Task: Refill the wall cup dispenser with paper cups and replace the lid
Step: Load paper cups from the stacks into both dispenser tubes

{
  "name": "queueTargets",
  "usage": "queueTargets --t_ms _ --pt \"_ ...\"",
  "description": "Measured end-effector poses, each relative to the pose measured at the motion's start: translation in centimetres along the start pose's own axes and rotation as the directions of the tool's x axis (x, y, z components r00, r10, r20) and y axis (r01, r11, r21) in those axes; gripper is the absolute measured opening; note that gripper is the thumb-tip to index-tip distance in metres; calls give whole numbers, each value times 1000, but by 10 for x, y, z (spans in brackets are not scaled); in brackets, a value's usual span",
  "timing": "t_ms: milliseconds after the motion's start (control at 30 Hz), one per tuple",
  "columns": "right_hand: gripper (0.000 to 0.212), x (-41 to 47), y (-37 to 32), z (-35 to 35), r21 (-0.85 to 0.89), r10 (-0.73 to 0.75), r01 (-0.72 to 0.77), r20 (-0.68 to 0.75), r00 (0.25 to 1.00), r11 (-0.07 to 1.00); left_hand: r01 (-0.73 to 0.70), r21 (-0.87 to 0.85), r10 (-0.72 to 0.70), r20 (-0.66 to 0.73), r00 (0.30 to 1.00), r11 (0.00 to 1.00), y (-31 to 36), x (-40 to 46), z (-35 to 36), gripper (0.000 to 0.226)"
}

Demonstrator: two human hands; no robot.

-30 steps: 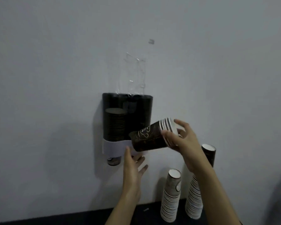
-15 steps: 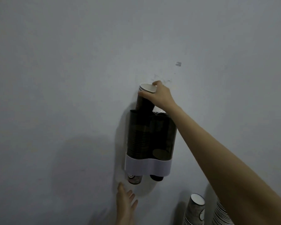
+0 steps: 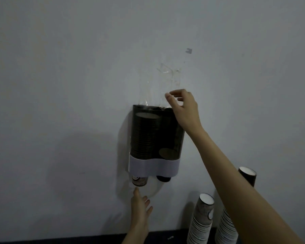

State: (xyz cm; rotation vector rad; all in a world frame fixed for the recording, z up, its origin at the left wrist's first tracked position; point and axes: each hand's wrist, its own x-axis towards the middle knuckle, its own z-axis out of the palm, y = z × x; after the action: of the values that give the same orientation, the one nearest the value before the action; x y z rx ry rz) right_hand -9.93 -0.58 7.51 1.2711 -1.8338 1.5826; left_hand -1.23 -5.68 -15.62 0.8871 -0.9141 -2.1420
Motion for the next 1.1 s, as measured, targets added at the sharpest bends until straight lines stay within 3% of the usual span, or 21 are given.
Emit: queueTargets --t_ms 100,167,233,333,400,467,533,633,733,800,967,1100 --pt "4 -49 30 -29 106 -11 30 -176 984 994 28 121 -36 65 997 992 -20 4 7 56" --pt "10 -92 69 -44 141 103 -67 -267 958 988 54 256 -82 100 992 965 -42 7 11 50" --pt "15 -138 117 -54 146 313 -281 -289 905 949 67 403 -129 131 983 913 -65 8 11 35" --pt "56 -201 188 -63 8 646 -655 -173 743 755 37 633 -183 167 969 774 -100 14 9 17" --pt "81 -233 221 -62 -34 744 -747 -67 664 664 -24 761 -190 193 963 648 -124 23 12 31" --pt "96 -253 242 -54 -41 751 -751 -11 660 659 -97 847 -196 230 953 522 -142 31 16 49" --pt "104 -264 256 -43 -31 740 -740 -1 673 672 -190 879 -182 293 939 437 -154 41 21 60" --pt "116 -273 279 -29 -24 773 -772 34 634 635 -329 883 -144 393 908 334 -174 63 33 80" --pt "102 -276 295 -21 -39 745 -744 41 666 667 -447 846 -113 494 862 289 -187 77 47 94" --pt "85 -273 301 -19 -46 720 -719 -9 694 693 -479 818 -103 532 840 319 -196 86 52 97" --pt "64 -276 309 -18 -56 691 -694 -62 720 718 -431 816 -75 493 867 385 -213 88 55 61" --pt "57 -275 308 -18 -24 699 -704 -102 708 710 -396 824 -71 460 885 404 -217 87 57 56"
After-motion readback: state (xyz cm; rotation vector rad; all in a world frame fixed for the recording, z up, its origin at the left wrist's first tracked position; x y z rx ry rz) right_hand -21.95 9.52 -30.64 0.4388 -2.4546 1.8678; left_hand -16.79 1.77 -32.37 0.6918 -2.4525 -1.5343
